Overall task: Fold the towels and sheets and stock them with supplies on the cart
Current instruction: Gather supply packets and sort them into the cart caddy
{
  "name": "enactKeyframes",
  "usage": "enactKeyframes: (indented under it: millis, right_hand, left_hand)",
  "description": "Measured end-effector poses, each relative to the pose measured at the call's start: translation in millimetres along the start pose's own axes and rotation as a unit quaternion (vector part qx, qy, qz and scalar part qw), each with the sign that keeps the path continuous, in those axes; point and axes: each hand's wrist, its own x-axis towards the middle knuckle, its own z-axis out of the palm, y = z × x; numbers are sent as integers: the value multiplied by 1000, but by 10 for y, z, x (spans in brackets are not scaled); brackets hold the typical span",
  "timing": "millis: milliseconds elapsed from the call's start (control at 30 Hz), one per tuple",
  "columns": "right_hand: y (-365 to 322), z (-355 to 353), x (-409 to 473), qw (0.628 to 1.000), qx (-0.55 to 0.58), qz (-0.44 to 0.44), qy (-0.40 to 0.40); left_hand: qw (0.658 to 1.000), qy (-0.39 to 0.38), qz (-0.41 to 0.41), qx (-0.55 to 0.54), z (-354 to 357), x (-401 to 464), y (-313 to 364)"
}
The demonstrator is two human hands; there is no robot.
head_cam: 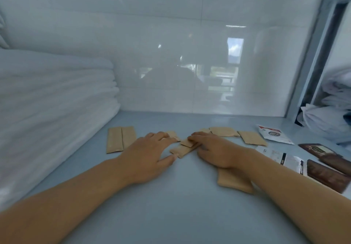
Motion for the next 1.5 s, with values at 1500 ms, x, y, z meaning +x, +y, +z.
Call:
enactKeyframes:
  millis: [1500]
  right_hand:
    - [-291,2,-34,997,-50,-48,-14]
  left_hand:
    - [995,-67,-24,65,19,-3,39]
